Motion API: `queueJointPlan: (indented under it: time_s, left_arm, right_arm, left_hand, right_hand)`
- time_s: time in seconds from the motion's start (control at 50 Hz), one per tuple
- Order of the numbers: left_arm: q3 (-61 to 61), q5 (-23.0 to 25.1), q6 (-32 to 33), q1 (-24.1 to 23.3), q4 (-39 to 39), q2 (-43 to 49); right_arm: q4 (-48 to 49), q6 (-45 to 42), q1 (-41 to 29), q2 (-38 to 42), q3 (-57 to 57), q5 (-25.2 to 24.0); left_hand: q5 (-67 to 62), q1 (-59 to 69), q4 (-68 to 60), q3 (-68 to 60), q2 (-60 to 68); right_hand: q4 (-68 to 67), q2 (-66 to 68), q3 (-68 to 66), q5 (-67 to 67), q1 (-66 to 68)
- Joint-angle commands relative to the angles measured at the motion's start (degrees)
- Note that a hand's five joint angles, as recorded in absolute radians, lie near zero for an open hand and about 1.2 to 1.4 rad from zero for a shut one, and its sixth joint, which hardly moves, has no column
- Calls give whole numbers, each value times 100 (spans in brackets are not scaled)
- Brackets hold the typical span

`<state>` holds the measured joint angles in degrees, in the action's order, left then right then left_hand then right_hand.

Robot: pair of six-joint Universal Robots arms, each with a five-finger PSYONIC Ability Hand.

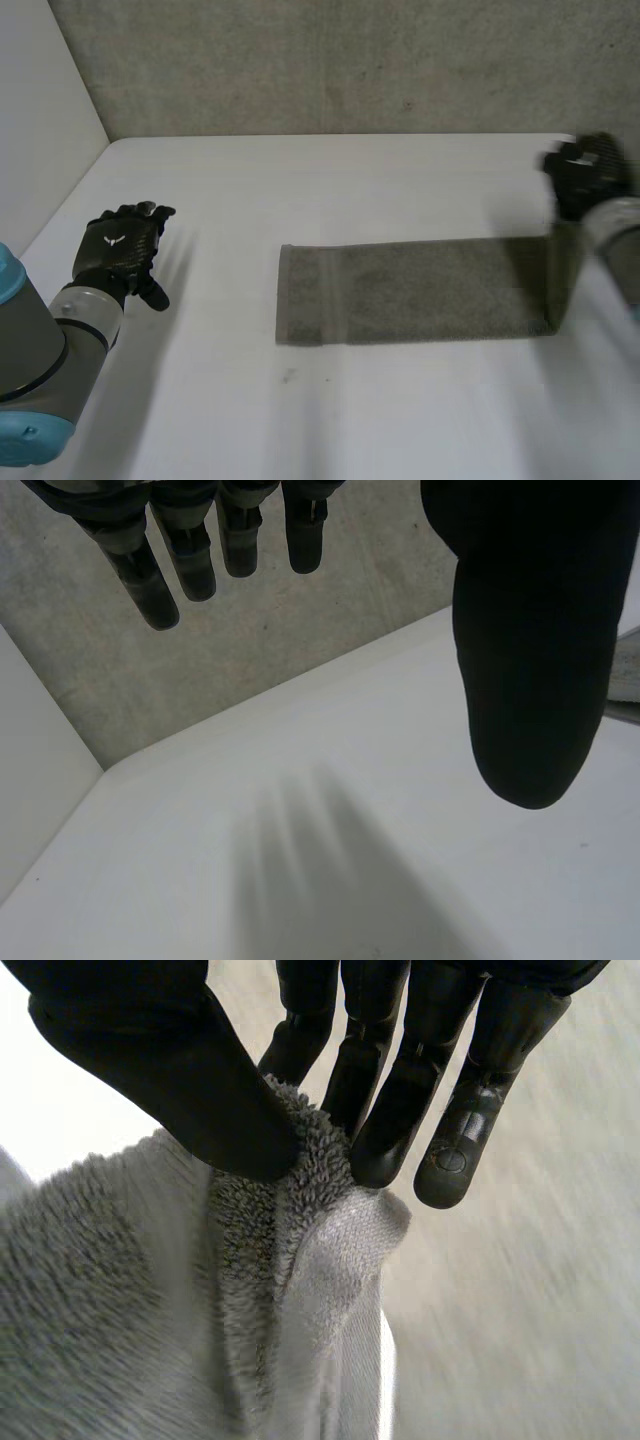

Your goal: Fold the towel.

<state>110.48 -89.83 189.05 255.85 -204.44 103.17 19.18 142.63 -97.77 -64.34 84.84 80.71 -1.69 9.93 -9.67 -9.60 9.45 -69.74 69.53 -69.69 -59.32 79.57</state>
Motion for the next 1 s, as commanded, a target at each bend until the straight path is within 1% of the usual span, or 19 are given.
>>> queueJointPlan:
  time_s: [0.02,0.04,0.06,0.1,0.22,0.32,0.42,0.44,0.46,0.48,0.5,0.54,0.58,0.62,0.68,0.72,0.88,0.98,1.0]
  left_arm:
    - [8,-8,0,0,0,1]
    - [8,-8,0,0,0,1]
    - [8,-8,0,0,0,1]
    - [17,-8,0,0,0,1]
    - [52,1,0,0,-44,1]
    - [52,1,0,-9,-44,1]
    - [52,1,0,-35,-44,1]
    - [52,1,0,-52,-44,1]
    - [52,1,0,-53,-44,1]
    - [43,1,0,-61,-44,1]
    - [43,1,0,-61,-44,1]
    - [26,1,0,-70,-61,1]
    - [0,1,0,-88,-87,1]
    - [-36,1,0,-96,-114,1]
    - [-123,1,0,-149,-167,-8]
    - [-212,1,0,-237,-193,-8]
    - [-669,-17,-26,-756,-228,1]
    - [-1387,-61,-254,-1316,-71,386]
    - [-1389,-61,-255,-1318,-70,388]
  right_arm:
    - [7,-7,-1921,510,-732,94]
    - [7,-7,-2313,692,-871,42]
    - [7,-7,-2316,694,-873,42]
    - [-10,-16,-2911,1018,-1048,-2]
    - [-98,-243,-3677,1651,-1023,-29]
    - [-160,-420,-3828,1828,-952,6]
    - [-265,-367,-3802,1617,-855,68]
    - [-291,-350,-3793,1452,-786,77]
    - [-292,-350,-3793,1450,-785,77]
    - [-292,-315,-3784,1267,-681,94]
    - [-292,-193,-3741,1100,-575,103]
    - [-292,26,-3619,933,-470,112]
    - [-309,327,-3424,773,-363,103]
    - [-327,1035,-3126,371,-75,103]
    - [-327,1364,-2993,167,85,103]
    - [-336,1872,-2583,-157,417,94]
    - [-555,2164,-1510,-553,1331,15]
    - [-503,2138,-1070,-562,1859,-37]
    - [-485,2120,-964,-562,1974,-46]
  left_hand:
    - [169,7,-33,-40,55]
    - [169,7,-33,-40,55]
    - [169,7,-33,-40,55]
    - [169,7,-33,-40,55]
    - [169,7,-33,-40,55]
    - [169,7,-33,-40,55]
    - [169,7,-33,-40,55]
    - [169,7,-33,-40,55]
    - [169,7,-33,-40,55]
    - [169,7,-33,-40,55]
    - [169,7,-33,-40,55]
    - [169,7,-33,-40,55]
    - [169,7,-33,-40,55]
    - [169,7,-33,-40,55]
    - [169,7,-33,-40,55]
    - [169,7,-33,-40,55]
    - [97,79,-105,-112,127]
    - [30,146,-172,-180,194]
    - [30,146,-172,-180,194]
  right_hand:
    - [-1026,1047,-1031,-1068,43]
    - [-1026,1047,-1031,-1068,43]
    - [-1026,1047,-1031,-1068,43]
    - [-1026,1047,-1031,-1068,43]
    - [-1026,1047,-1031,-1068,43]
    - [-1026,1047,-1031,-1068,43]
    - [-1026,1047,-1031,-1068,43]
    - [833,-812,828,791,-1816]
    - [852,-831,847,810,-1835]
    - [3466,-3446,3462,3424,-4450]
    - [5691,-5670,5686,5649,-6674]
    - [5974,-5953,5969,5932,-6957]
    - [5974,-5953,5969,5932,-6957]
    - [5974,-5953,5969,5932,-6957]
    - [5974,-5953,5969,5932,-6957]
    - [5974,-5953,5969,5932,-6957]
    - [5974,-5953,5969,5932,-6957]
    - [5974,-5953,5969,5932,-6957]
    - [5649,-5629,5645,5607,-6633]
